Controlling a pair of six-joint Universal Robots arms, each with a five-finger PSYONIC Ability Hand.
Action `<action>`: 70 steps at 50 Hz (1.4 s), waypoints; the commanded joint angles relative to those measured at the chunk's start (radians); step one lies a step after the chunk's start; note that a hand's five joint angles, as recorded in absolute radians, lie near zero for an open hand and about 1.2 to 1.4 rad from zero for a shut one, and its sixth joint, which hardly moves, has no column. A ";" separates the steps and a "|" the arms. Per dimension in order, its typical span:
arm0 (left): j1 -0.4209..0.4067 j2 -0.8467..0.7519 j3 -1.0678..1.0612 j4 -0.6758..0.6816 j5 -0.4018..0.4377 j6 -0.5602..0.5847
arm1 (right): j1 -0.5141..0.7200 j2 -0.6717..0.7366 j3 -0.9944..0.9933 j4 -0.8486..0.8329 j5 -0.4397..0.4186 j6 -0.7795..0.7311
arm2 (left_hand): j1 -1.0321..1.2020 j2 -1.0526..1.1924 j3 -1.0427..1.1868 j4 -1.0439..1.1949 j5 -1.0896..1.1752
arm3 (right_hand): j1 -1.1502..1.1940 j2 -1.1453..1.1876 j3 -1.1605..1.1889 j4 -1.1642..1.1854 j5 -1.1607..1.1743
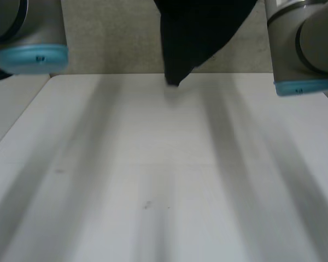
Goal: Fold the shorts.
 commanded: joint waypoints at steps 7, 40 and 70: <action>0.011 0.053 -0.603 0.007 0.074 -0.009 | 0.040 0.074 0.251 0.318 0.026 0.012 | 0.228 0.198 0.202 0.200 0.261 | 0.426 0.217 0.216 0.203 0.239; 0.070 0.049 -0.890 0.042 0.139 -0.027 | -0.141 0.075 0.597 0.431 -0.055 0.476 | 0.228 0.198 0.202 0.200 0.261 | -0.119 -0.328 -0.329 -0.342 -0.306; 0.050 0.326 -1.212 -0.605 0.137 0.209 | -0.167 -0.116 0.736 1.040 -0.170 -0.126 | 0.228 0.198 0.202 0.200 0.261 | 0.426 0.217 0.216 0.203 0.239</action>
